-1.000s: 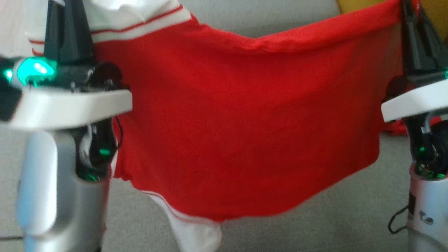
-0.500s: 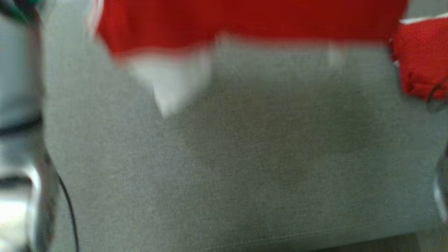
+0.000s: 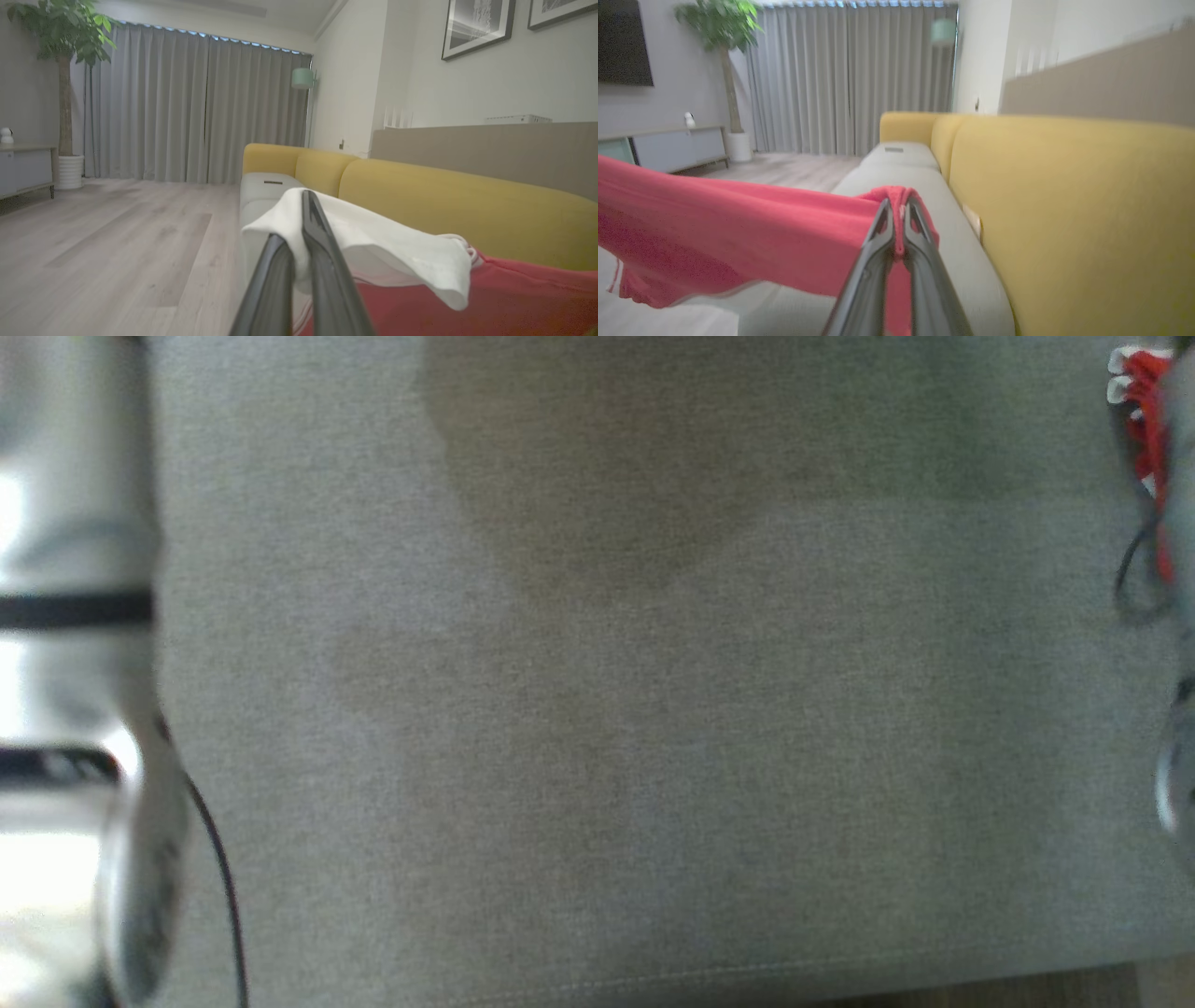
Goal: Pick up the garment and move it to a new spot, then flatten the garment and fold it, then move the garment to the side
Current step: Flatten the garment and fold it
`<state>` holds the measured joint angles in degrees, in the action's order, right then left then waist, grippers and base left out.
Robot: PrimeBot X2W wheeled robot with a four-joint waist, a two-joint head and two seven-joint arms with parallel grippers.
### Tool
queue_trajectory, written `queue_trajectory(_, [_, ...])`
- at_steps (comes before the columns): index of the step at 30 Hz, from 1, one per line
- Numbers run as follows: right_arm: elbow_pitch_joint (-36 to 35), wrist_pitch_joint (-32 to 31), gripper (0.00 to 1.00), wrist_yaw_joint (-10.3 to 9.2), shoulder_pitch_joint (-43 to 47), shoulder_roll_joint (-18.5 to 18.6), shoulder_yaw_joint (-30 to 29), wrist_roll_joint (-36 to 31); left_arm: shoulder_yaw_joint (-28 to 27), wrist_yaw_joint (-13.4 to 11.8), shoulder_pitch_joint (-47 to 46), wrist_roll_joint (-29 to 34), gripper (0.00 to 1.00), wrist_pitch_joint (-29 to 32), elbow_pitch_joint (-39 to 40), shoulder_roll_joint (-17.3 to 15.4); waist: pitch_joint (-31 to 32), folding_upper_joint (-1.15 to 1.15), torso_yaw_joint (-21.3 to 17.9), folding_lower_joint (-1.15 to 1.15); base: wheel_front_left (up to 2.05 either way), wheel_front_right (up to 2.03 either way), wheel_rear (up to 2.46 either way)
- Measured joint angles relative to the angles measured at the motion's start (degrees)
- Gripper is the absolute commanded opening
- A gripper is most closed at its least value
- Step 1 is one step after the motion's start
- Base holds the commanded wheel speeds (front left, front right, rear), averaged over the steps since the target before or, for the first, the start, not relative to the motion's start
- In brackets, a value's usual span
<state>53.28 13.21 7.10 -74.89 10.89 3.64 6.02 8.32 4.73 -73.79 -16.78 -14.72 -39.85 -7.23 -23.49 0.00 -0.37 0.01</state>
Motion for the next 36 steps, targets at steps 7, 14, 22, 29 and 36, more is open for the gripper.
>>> queue_trajectory(7, [7.71,0.46,0.0,0.0,10.98,-0.22,5.59,3.7,0.03,1.41,18.33,0.08,0.0,0.01,2.44,1.36,2.14,0.0,1.21,0.0,0.0,0.0,0.0])
queue_trajectory(14, [10.14,-3.49,0.0,0.0,20.46,2.05,14.37,10.61,0.93,2.36,33.11,0.59,0.0,0.02,4.77,1.72,6.47,0.0,2.57,0.0,0.0,0.0,0.0])
queue_trajectory(22, [6.3,-10.17,0.0,0.0,29.73,6.68,24.32,19.4,7.94,2.85,46.82,1.47,0.0,0.04,8.03,-1.37,12.33,0.0,3.34,-0.01,0.0,0.0,0.0])
queue_trajectory(29, [0.99,-15.02,0.0,0.01,35.14,11.77,29.64,26.55,12.91,2.86,55.11,-2.25,0.0,0.07,12.13,-5.57,16.88,0.0,3.78,-0.01,0.0,0.0,0.0])
queue_trajectory(36, [-5.31,-20.79,0.0,0.01,39.74,15.75,34.88,32.99,15.27,2.86,64.02,-4.02,0.0,0.93,17.66,-9.23,20.41,0.0,3.72,-0.01,0.0,0.0,0.0])
